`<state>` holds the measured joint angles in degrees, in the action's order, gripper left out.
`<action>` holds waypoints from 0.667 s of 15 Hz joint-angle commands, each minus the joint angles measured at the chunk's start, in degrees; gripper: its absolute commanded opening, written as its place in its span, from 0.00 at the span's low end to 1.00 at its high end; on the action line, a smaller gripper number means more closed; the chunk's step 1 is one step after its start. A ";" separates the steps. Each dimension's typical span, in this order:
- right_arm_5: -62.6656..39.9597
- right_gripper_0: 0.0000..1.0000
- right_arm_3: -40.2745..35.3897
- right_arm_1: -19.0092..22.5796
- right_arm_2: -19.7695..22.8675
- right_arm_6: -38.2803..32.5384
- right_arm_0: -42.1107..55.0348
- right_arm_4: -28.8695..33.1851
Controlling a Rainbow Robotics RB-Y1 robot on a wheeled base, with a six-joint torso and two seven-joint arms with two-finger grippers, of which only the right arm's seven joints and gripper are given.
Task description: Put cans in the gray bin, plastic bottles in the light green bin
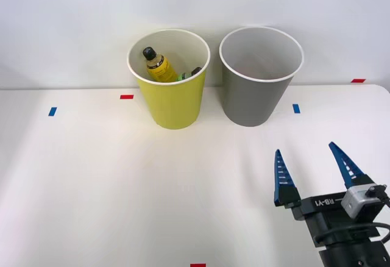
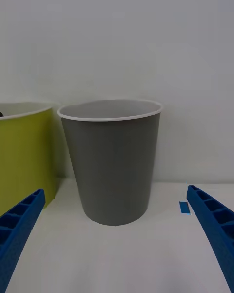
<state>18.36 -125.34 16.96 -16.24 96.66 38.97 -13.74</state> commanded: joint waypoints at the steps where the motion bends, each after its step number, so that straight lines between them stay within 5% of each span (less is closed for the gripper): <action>1: -0.08 1.00 2.03 -0.35 0.42 0.02 2.69 1.17; 6: 0.80 1.00 10.38 -2.55 3.50 -0.06 0.93 2.14; 10: 2.73 1.00 15.04 -6.24 5.43 -7.71 -0.83 12.60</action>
<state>20.30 -111.32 11.86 -11.29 92.90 38.59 -4.44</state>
